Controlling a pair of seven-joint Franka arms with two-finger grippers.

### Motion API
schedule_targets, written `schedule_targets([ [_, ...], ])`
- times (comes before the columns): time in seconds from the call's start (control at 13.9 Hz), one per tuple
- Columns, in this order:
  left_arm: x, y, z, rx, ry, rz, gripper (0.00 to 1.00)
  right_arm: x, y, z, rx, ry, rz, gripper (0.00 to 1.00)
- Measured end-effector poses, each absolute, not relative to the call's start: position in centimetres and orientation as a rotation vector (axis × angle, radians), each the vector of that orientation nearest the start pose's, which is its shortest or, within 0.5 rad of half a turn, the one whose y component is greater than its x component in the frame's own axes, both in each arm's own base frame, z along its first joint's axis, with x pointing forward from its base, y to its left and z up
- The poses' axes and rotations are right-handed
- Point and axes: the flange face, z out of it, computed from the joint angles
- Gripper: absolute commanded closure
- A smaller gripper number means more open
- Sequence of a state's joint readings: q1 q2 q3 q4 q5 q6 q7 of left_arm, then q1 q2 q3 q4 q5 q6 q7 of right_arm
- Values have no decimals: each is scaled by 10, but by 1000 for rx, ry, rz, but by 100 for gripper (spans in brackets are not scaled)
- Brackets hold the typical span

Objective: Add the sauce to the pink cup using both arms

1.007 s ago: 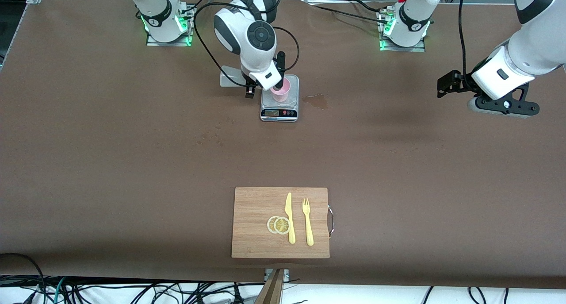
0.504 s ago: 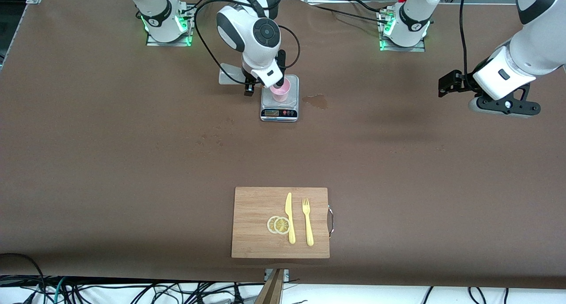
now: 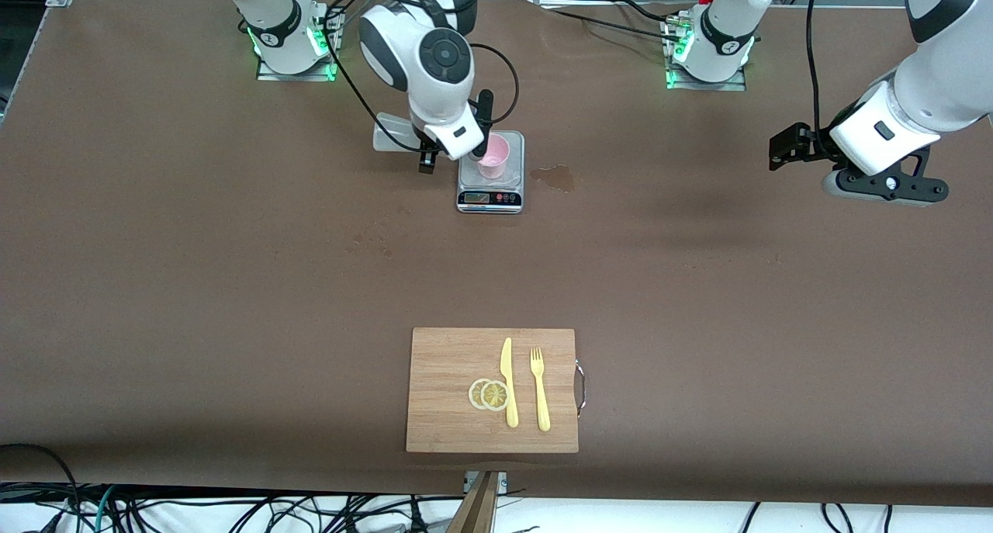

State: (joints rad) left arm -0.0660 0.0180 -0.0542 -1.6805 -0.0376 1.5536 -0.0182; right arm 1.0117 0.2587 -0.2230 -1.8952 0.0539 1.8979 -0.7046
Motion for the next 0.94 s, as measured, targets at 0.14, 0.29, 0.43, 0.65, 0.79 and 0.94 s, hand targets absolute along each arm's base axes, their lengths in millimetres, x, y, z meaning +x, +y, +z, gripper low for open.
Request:
schedule_targets([
  [0.14,547,-70,562,-3157,158,233,0,410,410,379,-2314,-2049,352,100],
  [0.29,547,-70,562,-3157,158,234,0,412,400,405,-2300,-2003,309,100],
  [0.43,547,-70,562,-3157,157,234,0,421,385,428,-2249,-1973,247,100],
  [0.65,547,-70,561,-3158,157,234,0,458,332,457,-2141,-1884,111,100],
  [0.79,547,-70,561,-3158,157,235,0,485,289,470,-2071,-1807,-7,100],
  [0.94,547,-70,561,-3158,157,235,0,509,248,476,-2001,-1722,-136,100],
])
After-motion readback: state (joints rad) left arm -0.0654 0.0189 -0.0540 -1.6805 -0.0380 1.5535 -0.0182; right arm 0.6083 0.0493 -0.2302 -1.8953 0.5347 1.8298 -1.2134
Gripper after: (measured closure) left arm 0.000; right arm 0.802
